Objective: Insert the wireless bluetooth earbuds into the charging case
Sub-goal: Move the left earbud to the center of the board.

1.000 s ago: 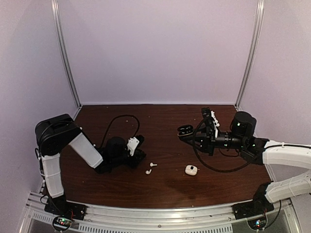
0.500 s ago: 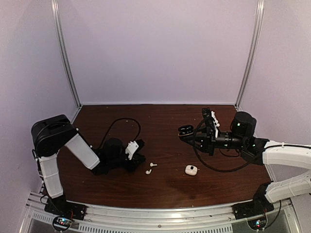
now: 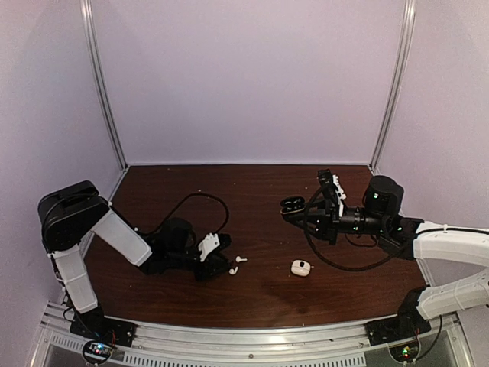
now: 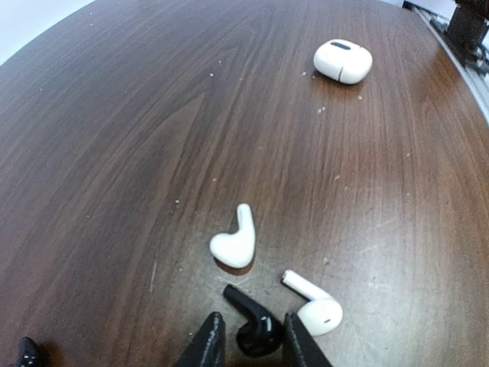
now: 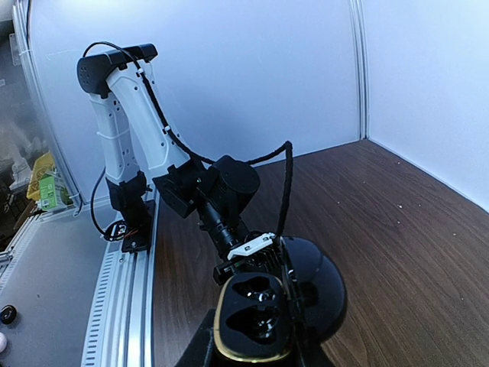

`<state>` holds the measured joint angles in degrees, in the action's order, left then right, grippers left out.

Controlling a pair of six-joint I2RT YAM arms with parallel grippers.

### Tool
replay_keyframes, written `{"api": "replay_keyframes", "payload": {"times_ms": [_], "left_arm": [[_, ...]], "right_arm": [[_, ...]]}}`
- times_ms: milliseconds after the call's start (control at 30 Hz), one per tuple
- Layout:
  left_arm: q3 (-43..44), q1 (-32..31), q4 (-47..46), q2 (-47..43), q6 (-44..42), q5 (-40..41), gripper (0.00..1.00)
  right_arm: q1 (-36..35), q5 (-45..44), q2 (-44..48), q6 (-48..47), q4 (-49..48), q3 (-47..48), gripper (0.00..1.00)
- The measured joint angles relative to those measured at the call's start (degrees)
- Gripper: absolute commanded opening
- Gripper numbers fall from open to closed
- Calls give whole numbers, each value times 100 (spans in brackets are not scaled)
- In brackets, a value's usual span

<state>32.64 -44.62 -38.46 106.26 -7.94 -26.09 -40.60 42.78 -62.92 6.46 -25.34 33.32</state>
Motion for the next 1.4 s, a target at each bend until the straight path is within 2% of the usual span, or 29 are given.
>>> {"api": "replay_keyframes", "payload": {"times_ms": [133,400,567,733,833,933,1133,1400], "left_arm": [[-2,4,304,-186,-11,448,48],[-164,162,380,-466,323,1484,44],[-142,221,389,-455,420,1462,38],[-136,221,433,-448,527,1104,37],[-105,221,787,-627,752,1073,38],[391,221,1860,-876,931,1198,39],[2111,221,3923,-1056,1071,1375,42],[3943,120,6347,-306,1060,1375,39]], "right_arm": [[9,4,4,2,-4,-7,0],[15,4,63,39,-22,-96,0],[20,7,68,61,-31,-105,0],[35,4,72,63,-39,-107,0],[44,2,87,63,-39,-107,0],[46,4,87,61,-31,-107,0],[46,4,87,61,13,-107,0],[46,7,87,50,61,-107,0]]}}
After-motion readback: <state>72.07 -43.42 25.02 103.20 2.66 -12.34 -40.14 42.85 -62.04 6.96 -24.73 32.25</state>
